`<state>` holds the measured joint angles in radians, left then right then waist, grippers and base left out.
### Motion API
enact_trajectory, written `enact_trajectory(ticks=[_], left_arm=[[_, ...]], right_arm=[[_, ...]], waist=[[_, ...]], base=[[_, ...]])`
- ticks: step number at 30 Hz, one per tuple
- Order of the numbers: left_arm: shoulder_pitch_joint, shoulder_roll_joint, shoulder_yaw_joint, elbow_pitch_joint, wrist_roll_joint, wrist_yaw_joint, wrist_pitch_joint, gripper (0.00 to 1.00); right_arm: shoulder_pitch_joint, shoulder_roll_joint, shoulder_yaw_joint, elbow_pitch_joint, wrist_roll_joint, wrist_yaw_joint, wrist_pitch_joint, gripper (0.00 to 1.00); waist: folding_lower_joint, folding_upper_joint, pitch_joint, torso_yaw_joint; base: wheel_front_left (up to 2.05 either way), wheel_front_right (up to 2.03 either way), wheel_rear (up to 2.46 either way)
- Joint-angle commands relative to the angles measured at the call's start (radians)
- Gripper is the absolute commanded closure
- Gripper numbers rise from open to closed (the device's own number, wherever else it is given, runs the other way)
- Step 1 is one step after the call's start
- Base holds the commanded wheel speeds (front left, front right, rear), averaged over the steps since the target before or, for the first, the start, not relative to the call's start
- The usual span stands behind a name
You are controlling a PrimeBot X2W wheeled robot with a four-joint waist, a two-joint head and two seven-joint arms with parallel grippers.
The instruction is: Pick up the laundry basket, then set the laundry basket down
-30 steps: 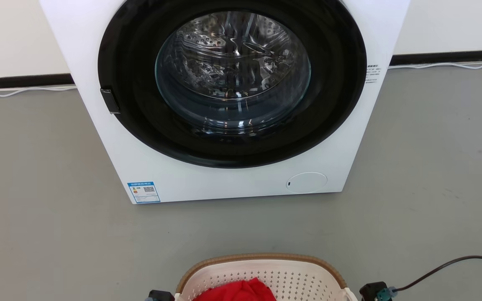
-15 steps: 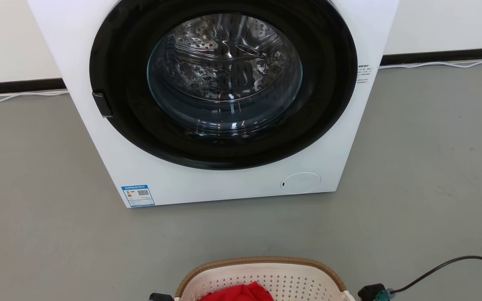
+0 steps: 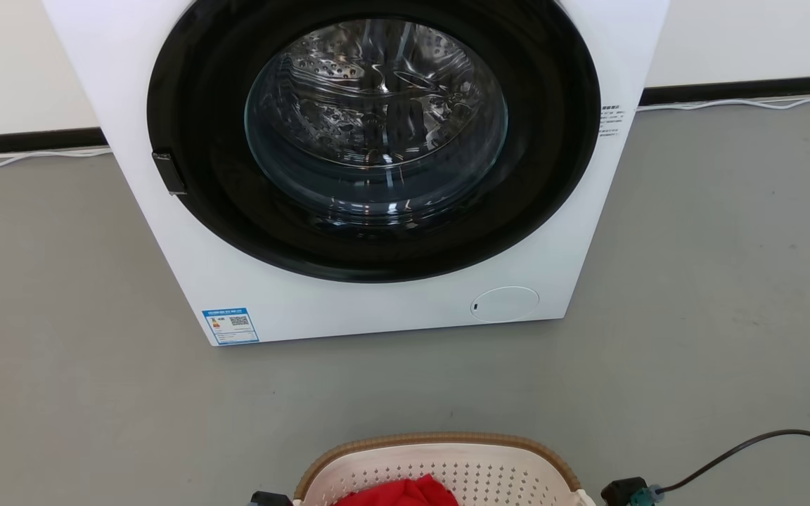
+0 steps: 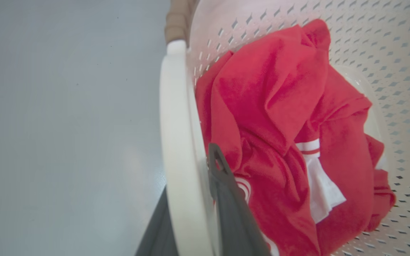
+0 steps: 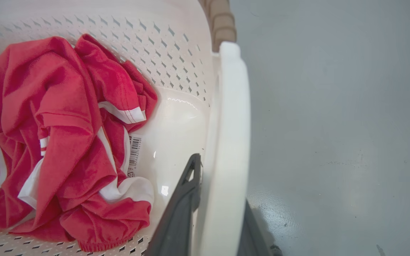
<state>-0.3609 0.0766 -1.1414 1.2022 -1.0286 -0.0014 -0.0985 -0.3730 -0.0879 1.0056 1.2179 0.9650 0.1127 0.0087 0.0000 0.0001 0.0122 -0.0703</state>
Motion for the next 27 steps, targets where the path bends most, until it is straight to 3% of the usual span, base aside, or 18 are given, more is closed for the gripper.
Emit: enact_trajectory(ticks=[1, 27], left_arm=[[-0.056, -0.026, -0.004, -0.028, 0.0, -0.037, -0.018, 1.0], [-0.085, -0.026, -0.06, -0.005, -0.056, -0.033, -0.034, 1.0]], right_arm=[[-0.031, 0.038, 0.028, -0.024, -0.007, 0.018, -0.009, 1.0], [-0.056, 0.038, 0.075, -0.017, 0.041, 0.018, -0.028, 1.0]], waist=[[0.0, -0.0001, 0.002, 0.002], [0.0, -0.0001, 0.023, 0.0]], base=[[0.0, 0.0, 0.0], [0.0, 0.0, 0.0]])
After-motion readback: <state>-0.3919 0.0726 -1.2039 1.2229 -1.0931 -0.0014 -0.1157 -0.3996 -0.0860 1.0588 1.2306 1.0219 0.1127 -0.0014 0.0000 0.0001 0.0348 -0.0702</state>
